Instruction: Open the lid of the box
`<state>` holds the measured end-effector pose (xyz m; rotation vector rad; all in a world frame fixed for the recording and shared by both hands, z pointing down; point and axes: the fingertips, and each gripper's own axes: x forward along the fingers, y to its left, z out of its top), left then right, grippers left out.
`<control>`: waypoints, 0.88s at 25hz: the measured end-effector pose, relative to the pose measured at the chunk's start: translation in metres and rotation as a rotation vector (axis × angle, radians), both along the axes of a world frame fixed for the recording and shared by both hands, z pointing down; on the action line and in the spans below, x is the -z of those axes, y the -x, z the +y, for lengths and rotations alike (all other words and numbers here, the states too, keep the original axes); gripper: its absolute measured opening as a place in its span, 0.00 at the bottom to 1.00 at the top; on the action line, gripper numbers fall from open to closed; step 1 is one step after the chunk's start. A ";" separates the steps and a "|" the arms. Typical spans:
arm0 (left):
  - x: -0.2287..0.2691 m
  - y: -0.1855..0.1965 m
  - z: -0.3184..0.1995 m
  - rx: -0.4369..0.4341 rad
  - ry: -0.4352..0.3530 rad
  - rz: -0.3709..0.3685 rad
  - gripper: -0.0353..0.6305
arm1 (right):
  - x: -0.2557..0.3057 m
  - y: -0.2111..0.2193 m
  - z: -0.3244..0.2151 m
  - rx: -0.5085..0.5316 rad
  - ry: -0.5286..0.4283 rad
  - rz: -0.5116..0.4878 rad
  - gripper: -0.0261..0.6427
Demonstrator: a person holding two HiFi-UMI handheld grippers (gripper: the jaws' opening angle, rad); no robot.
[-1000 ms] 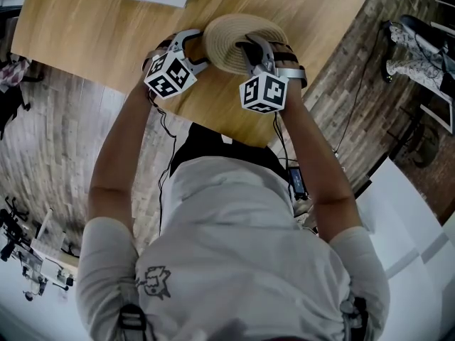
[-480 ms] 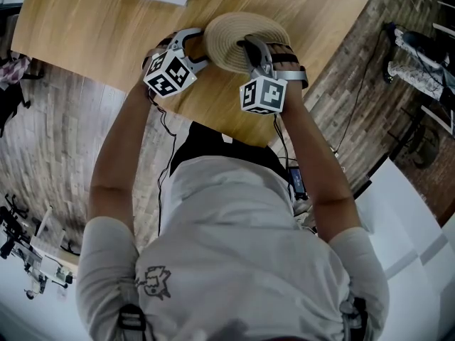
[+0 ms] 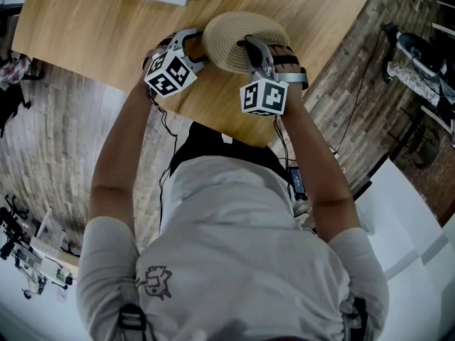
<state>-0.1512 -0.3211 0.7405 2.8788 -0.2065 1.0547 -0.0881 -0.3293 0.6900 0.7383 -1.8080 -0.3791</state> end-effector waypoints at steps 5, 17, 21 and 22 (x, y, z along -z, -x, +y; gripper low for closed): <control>-0.004 0.002 0.004 0.015 0.008 -0.015 0.50 | 0.014 0.005 0.002 -0.016 -0.033 -0.030 0.08; -0.011 0.008 0.009 0.034 0.028 -0.031 0.50 | 0.065 0.004 0.008 -0.095 -0.077 -0.092 0.08; -0.002 0.016 0.013 0.049 0.044 -0.034 0.50 | 0.081 0.002 0.012 -0.132 -0.086 -0.134 0.08; 0.005 0.018 0.013 0.060 0.048 -0.022 0.50 | 0.086 0.001 0.014 -0.139 -0.089 -0.142 0.08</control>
